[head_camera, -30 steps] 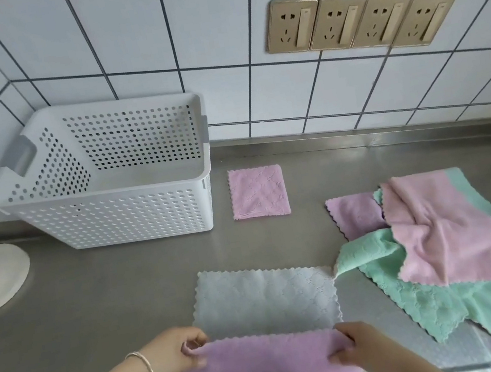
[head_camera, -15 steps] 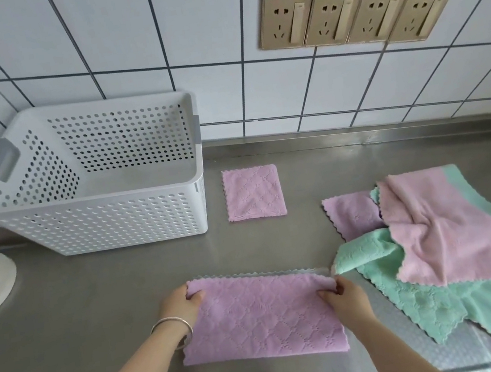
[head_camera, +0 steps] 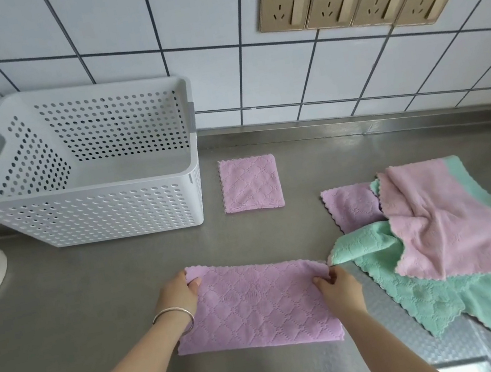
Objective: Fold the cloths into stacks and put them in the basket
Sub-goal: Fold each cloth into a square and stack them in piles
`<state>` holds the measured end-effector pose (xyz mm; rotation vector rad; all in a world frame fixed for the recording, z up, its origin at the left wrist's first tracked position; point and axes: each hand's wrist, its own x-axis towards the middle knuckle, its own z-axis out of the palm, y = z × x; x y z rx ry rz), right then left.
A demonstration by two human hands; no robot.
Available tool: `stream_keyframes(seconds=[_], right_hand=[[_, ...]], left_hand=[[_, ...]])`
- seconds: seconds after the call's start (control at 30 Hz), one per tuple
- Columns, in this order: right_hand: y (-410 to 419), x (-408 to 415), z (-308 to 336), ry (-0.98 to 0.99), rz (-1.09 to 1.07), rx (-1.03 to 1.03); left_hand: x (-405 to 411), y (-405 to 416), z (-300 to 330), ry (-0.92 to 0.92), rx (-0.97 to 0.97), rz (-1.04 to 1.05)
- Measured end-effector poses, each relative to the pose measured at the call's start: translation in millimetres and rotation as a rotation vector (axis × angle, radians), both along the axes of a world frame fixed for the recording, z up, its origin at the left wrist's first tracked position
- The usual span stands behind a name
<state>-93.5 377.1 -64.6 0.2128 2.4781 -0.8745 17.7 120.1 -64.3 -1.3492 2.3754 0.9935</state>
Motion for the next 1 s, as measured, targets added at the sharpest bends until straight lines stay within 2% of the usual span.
stream_keyframes(seconds=[0.13,0.27,0.33,0.4,0.47,0.53,0.63,0.7,0.87,1.0], right_hand=[[-0.9,-2.0,2.7,-0.034,-0.027,0.013],[-1.4,-2.4,3.9,-0.053,-0.038,0.044],[-2.3,-1.3,4.9,-0.055,-0.044,0.055],[-3.4,0.9,6.1,-0.044,-0.044,0.064],[-2.9,3.9,5.6,-0.012,-0.031,0.057],[-0.9,6.5,5.4,0.027,0.003,0.044],[1.2,10.9,6.0,0.078,0.031,0.033],[0.7,14.1,6.8,0.091,0.018,0.042],[1.1,14.5,5.0,0.053,-0.096,0.087],[1.5,14.0,5.6,0.015,-0.097,0.166]], left_hand=[[-2.4,1.7,-1.8,0.016,-0.057,-0.054],[-1.9,2.6,-2.9,-0.087,-0.141,-0.108],[-1.0,8.7,1.1,-0.112,-0.265,-0.117],[3.2,15.3,-1.9,-0.017,-0.398,-0.16],[8.7,25.3,-7.7,0.084,-0.505,-0.293],[11.7,38.5,-12.0,0.162,-0.525,-0.506],[11.8,57.1,-20.6,0.114,-0.52,-0.879],[13.2,62.8,-31.0,0.042,-0.515,-0.999],[16.8,61.2,-46.6,0.061,-0.494,-1.015],[15.4,61.3,-44.2,0.079,-0.521,-1.016]])
